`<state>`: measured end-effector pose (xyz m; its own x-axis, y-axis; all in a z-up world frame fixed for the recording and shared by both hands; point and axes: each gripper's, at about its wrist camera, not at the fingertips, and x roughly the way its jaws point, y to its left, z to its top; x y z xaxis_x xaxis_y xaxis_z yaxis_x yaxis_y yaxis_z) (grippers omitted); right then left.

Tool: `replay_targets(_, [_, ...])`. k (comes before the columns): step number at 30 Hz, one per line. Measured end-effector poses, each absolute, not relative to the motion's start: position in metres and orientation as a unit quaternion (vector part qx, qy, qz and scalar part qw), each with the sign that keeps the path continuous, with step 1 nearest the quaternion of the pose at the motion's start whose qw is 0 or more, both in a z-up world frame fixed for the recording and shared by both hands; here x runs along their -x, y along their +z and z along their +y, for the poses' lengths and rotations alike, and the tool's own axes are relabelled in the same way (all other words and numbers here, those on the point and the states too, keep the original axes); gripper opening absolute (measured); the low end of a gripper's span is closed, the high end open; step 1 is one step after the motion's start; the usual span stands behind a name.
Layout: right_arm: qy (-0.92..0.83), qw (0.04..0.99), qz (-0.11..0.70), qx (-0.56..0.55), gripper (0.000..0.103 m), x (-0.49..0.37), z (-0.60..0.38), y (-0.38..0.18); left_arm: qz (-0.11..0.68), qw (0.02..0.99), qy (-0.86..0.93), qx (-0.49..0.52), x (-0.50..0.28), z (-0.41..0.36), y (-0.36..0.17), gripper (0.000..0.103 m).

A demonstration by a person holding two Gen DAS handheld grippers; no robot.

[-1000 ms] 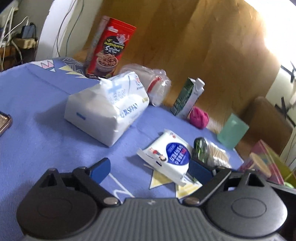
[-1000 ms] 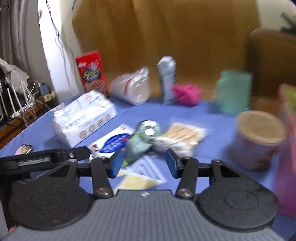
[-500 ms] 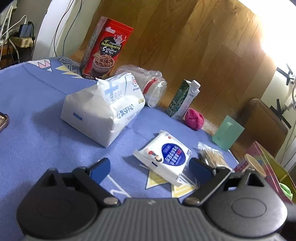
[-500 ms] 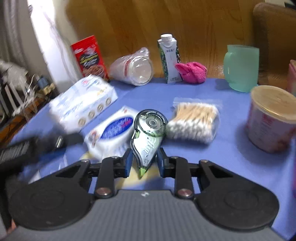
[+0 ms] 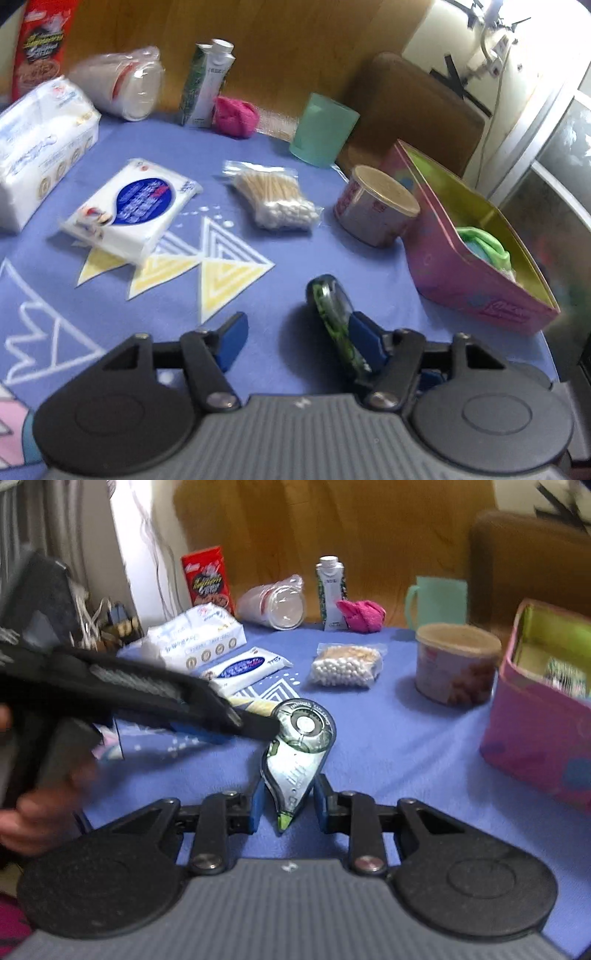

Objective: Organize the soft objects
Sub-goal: 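Carry the tape roller into the pink tin and release it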

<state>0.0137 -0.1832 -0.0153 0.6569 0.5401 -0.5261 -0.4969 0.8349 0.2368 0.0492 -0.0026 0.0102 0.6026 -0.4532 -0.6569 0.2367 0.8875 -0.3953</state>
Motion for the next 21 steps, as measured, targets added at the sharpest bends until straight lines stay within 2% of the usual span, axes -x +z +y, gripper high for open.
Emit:
replay_targets(1, [0.285,0.909,0.299,-0.046,0.031,-0.013,-0.185,-0.017,0.410,0.876,-0.208,0.147,-0.053,-0.006,0.010,0.041])
replay_targets(3, [0.286,0.910,0.296,-0.059,0.031,-0.012,-0.189,-0.018,0.427,0.860,-0.227,0.163,-0.062,-0.013,0.009,0.029])
replay_targets(4, [0.286,0.910,0.293,-0.063,0.031,-0.011,-0.192,-0.018,0.430,0.857,-0.234,0.163,-0.065,-0.018,0.011,0.027])
replay_targets(15, [0.190,0.966,0.166,-0.051,0.031,0.004,-0.241,0.016,0.355,0.875,-0.316,0.087,-0.090,-0.115,0.084,0.026])
replay_targets(21, [0.120,0.980,0.142,-0.066,0.028,-0.008,-0.284,0.029,0.350,0.871,-0.340,0.059,-0.119,-0.174,0.090,0.026])
